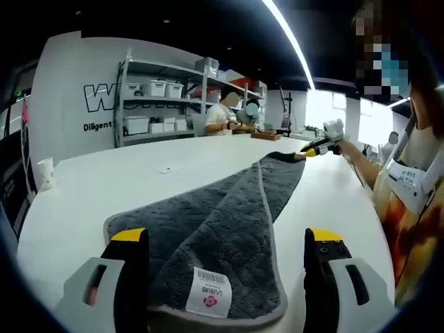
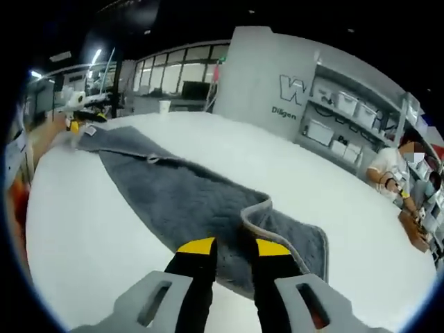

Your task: Open the folded towel by lifting each exposed corner and separating the folded layers until the towel lies flat within the target outline without major curled edges

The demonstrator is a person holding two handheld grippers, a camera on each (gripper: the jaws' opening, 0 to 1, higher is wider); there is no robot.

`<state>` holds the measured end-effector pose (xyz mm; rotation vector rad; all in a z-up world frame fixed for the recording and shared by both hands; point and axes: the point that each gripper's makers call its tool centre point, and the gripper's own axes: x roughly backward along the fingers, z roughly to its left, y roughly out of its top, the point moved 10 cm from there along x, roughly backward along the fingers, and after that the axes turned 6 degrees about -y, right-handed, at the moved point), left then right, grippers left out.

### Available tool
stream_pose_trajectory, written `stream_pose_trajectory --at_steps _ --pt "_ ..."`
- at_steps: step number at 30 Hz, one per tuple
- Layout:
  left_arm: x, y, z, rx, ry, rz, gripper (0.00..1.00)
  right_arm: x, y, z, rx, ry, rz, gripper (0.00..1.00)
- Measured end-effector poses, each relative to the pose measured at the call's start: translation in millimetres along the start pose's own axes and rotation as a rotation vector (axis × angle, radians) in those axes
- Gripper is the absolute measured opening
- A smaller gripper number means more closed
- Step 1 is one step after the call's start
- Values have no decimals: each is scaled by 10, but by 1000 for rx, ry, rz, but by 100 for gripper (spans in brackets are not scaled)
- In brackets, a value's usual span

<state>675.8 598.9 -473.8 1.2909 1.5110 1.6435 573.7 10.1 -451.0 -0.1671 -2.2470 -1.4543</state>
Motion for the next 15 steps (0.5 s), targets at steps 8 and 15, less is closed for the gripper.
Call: stream_pose_trajectory --at_steps 8,15 --pt "-1 -17 -22 -13 -10 16 91 -183 164 -22 71 23 14 16" --pt "30 -28 -38 -15 -8 19 91 -361 154 -142 136 22 95 13"
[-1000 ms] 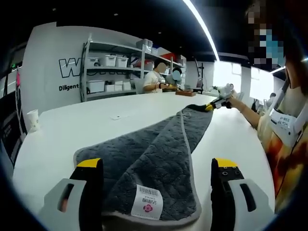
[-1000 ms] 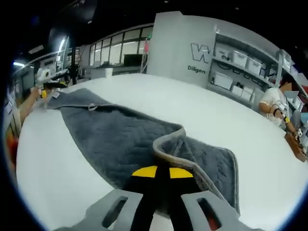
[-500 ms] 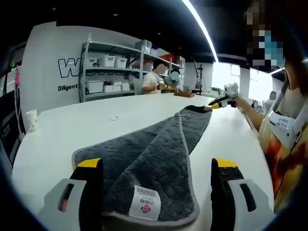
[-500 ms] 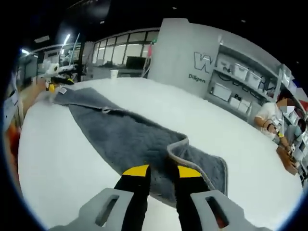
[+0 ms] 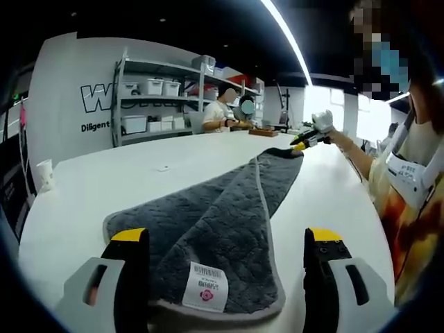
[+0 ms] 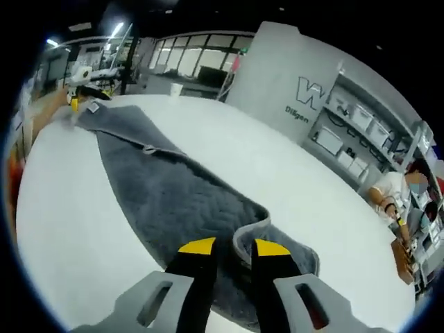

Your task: Open the folded towel by lifting each exposed corner and separating the folded layers until the towel lies flat within the target outline without major curled edges

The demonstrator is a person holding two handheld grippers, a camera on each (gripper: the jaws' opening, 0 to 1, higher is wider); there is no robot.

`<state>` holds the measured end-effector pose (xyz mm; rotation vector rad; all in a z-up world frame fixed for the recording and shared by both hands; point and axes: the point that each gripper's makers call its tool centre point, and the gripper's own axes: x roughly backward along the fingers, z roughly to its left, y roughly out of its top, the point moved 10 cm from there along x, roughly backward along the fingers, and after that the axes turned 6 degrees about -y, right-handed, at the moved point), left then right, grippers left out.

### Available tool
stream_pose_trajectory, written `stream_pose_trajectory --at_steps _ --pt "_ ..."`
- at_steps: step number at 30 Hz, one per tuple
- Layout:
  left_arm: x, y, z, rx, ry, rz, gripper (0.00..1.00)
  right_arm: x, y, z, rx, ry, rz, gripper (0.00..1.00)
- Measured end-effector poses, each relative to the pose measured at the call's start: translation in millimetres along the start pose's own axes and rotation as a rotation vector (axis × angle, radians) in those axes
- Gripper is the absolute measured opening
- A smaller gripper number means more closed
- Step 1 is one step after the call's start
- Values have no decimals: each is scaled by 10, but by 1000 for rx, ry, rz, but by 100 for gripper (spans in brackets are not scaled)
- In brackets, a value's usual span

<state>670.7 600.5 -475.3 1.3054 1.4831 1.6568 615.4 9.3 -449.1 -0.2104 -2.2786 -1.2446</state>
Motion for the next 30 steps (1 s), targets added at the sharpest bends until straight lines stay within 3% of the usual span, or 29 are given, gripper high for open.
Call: stream_pose_trajectory --at_steps 4,7,15,21,24,30 --pt "10 4 8 4 1 -7 91 -73 -28 8 26 -3 55 11" --pt "12 2 6 4 2 -8 91 -110 -62 24 46 -8 79 2" --pt "3 -7 2 8 4 -4 91 -30 -86 42 56 -17 75 0" --pt "10 2 13 8 4 -8 91 246 -159 -2 -14 -63 20 0" --pt "13 3 11 7 3 -9 91 417 -241 -72 -58 -130 -1 0" --pt "7 -6 18 9 -2 -5 91 732 -389 -136 -157 -198 -47 0"
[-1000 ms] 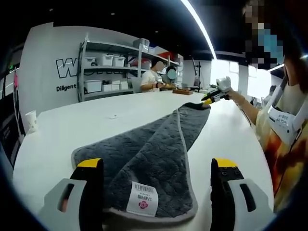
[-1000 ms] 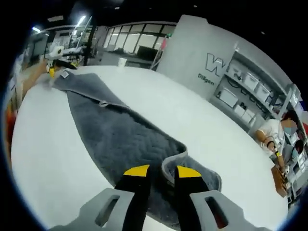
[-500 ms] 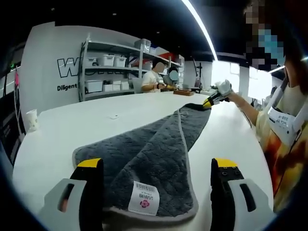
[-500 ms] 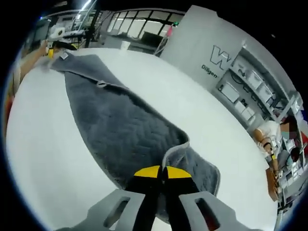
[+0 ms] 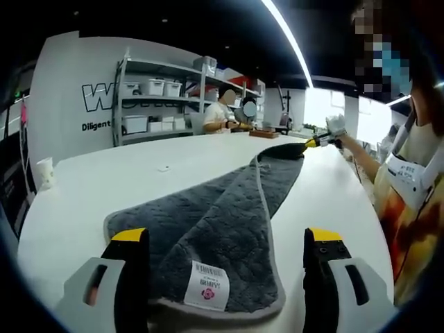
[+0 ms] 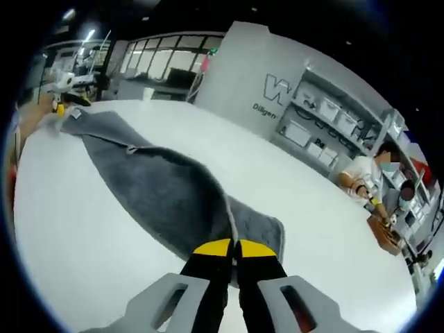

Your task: Open the folded towel by lifting each exposed corner and separating the folded layers until the towel lies flat within the target outline without major curled edges

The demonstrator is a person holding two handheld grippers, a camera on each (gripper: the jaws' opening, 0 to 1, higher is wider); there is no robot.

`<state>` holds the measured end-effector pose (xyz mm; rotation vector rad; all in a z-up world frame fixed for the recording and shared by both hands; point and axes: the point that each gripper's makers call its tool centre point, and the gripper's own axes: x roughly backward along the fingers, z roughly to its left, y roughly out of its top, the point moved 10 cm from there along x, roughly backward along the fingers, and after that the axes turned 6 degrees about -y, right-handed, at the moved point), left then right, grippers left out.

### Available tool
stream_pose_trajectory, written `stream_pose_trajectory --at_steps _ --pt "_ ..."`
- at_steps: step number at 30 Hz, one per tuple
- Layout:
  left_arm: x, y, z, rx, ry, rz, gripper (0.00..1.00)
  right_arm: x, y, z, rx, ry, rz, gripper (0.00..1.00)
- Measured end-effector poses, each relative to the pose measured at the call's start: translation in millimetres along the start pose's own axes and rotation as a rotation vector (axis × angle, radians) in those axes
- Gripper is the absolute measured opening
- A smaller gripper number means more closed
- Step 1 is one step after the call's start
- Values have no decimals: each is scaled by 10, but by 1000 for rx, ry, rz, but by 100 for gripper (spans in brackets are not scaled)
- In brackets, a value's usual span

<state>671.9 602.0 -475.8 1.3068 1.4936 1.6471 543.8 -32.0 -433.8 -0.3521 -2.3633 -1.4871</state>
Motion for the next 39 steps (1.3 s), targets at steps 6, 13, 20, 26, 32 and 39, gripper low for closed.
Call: stream_pose_trajectory --at_steps 6,13,20,26,32,39 --pt "-4 7 -10 -1 -2 -5 90 245 -127 -55 -87 -51 -42 0" --pt "-1 3 2 2 0 -4 90 418 -290 64 -102 -42 28 0" --pt "-5 -3 1 0 -3 0 90 571 -430 194 -79 -30 116 0" --pt "-22 -10 -23 -4 -8 4 90 651 -721 204 -91 -33 210 0" --pt "-24 -7 -34 -8 -10 5 90 639 -841 179 -131 -16 246 0" --pt "-30 -10 -40 -7 -12 5 90 555 -881 179 -128 13 281 0"
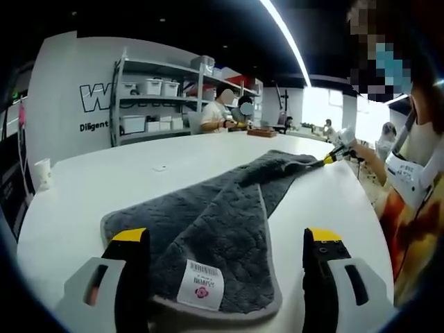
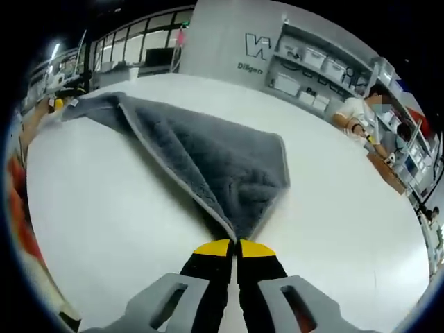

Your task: Open the folded towel by lifting each exposed corner and separating the folded layers until the towel lies flat within the target outline without major curled edges

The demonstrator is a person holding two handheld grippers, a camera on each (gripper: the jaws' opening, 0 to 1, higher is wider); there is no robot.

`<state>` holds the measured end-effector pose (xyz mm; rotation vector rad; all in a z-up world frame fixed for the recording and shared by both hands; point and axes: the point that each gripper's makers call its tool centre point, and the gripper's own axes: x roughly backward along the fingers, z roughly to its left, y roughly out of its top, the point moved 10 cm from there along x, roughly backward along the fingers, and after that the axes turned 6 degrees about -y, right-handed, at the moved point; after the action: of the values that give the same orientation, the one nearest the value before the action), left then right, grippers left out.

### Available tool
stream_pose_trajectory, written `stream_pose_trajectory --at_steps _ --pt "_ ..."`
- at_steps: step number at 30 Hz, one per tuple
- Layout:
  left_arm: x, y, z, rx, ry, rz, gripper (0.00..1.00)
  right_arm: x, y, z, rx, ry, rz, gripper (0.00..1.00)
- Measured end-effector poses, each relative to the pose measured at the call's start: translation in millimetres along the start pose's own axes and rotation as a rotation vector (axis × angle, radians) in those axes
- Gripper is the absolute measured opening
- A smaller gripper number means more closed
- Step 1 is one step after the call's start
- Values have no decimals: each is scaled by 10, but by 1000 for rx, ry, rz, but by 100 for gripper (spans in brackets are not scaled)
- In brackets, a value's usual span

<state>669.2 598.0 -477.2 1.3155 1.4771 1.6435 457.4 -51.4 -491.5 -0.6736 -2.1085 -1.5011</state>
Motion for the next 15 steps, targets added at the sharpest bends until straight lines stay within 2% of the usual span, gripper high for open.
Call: stream_pose_trajectory --at_steps 3,6,11,15 --pt "0 -1 -8 -2 -2 1 90 -6 4 19 7 7 -4 1" --pt "3 5 -6 -1 -3 -3 90 14 -4 15 8 -6 9 16" --pt "-1 -2 -3 0 -5 4 90 101 -13 6 -10 -24 -1 29" --pt "-2 14 -14 -3 -4 -1 90 155 -3 57 4 -18 5 45"
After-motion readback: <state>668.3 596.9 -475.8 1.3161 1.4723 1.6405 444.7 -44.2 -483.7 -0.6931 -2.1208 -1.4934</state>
